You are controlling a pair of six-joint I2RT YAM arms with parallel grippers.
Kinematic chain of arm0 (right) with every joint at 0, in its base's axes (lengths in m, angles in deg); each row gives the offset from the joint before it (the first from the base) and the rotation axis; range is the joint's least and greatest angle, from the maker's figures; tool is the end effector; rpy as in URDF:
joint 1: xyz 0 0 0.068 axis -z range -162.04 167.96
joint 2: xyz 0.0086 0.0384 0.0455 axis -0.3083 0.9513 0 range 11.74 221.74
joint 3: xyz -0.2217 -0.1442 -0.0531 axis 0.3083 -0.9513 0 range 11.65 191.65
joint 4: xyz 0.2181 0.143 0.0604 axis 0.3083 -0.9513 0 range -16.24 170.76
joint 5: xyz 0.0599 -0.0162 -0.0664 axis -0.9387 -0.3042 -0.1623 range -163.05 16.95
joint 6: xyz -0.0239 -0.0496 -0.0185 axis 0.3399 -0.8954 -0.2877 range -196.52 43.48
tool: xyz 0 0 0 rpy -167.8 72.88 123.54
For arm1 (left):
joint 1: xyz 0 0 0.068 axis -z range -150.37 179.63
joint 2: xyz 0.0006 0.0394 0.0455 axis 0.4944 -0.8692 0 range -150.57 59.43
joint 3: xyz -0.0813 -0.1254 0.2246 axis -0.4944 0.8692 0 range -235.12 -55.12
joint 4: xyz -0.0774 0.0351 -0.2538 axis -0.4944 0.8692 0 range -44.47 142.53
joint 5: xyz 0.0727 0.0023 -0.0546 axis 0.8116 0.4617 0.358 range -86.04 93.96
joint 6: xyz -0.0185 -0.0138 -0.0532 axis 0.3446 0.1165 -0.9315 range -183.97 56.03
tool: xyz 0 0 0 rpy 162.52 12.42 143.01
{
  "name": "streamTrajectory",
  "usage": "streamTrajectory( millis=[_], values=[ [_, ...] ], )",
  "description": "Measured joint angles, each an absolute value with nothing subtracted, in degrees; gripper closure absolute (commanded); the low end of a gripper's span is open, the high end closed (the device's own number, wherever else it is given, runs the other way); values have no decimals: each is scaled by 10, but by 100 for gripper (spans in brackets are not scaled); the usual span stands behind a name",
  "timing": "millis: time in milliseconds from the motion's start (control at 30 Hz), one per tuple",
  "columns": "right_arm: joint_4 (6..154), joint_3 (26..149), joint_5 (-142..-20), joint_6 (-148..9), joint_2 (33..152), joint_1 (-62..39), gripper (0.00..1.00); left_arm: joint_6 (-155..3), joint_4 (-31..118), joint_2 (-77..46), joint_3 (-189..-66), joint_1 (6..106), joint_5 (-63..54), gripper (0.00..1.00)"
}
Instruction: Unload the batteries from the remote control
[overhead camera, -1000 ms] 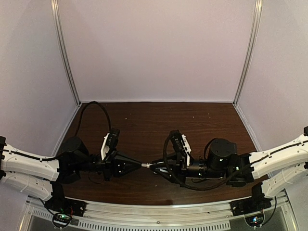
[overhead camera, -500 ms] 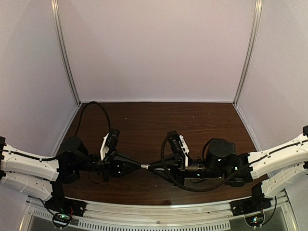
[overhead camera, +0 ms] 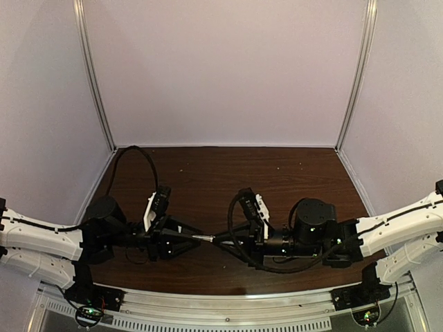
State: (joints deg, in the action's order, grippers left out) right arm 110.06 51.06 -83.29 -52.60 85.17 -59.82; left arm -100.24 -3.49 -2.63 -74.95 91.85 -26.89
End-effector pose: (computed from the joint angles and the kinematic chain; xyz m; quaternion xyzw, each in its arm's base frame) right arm 0.0569 0.2970 0.2630 -0.3857 0.6258 0.5647 0.3751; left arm 0.0899 -0.2164 0.2324 0.3375 0.5791 -0.6613 0.3368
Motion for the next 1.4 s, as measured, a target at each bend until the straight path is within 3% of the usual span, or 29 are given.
streamTrajectory(
  millis=[200, 267, 567, 633, 900, 1100, 1400],
  values=[
    [1029, 512, -789, -526, 829, -598, 100, -971, 22, -7, -751, 919, -227, 17],
    [996, 512, -770, -526, 808, -598, 100, -958, 44, -5, -753, 919, -210, 14],
    [837, 517, -661, -523, 718, -598, 100, -901, 108, -41, -768, 919, -70, 8],
    [797, 520, -639, -523, 708, -598, 100, -888, 110, -67, -769, 919, -26, 3],
    [674, 556, -596, -523, 704, -598, 100, -809, 140, -175, -820, 919, 59, 3],
    [631, 575, -588, -519, 703, -598, 100, -730, 139, -245, -839, 911, 21, 3],
    [597, 575, -598, -504, 697, -597, 100, -627, 121, -322, -841, 842, -160, 2]
  ],
)
